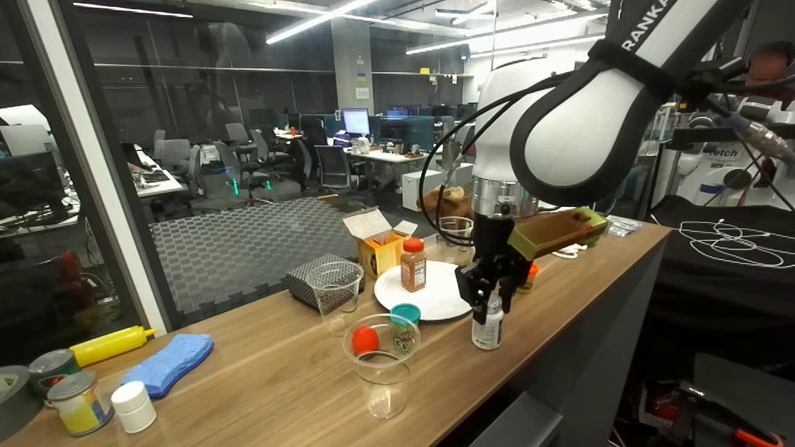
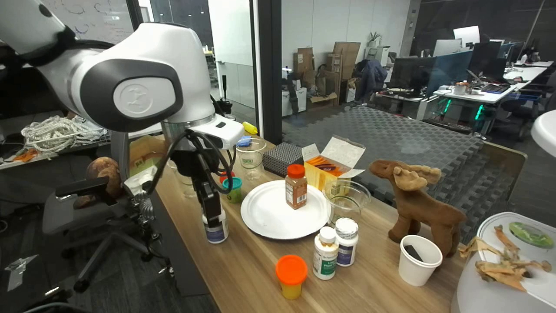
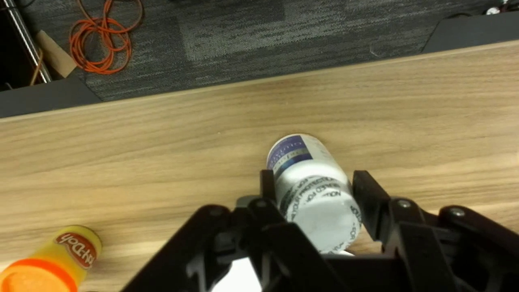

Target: Put three bottles on the white plate then stack clear cups together then put the rest of the bottles on the white plate

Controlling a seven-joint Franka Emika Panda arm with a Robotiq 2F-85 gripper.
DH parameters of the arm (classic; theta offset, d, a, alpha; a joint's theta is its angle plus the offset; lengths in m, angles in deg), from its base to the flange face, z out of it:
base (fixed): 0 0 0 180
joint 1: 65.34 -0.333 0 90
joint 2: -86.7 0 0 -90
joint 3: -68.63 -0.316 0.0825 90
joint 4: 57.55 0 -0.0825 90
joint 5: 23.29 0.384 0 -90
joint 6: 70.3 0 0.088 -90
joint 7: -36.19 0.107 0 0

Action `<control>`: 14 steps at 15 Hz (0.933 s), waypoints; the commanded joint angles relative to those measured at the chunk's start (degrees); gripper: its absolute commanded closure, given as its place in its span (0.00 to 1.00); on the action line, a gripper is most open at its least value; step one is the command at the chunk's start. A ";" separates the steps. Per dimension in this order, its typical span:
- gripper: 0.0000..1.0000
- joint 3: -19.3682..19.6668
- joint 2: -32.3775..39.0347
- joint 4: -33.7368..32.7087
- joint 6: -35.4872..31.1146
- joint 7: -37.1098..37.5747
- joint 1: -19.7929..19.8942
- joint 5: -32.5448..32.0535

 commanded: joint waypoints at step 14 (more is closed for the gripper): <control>0.74 1.33 -4.83 -11.43 8.18 6.82 3.32 -5.74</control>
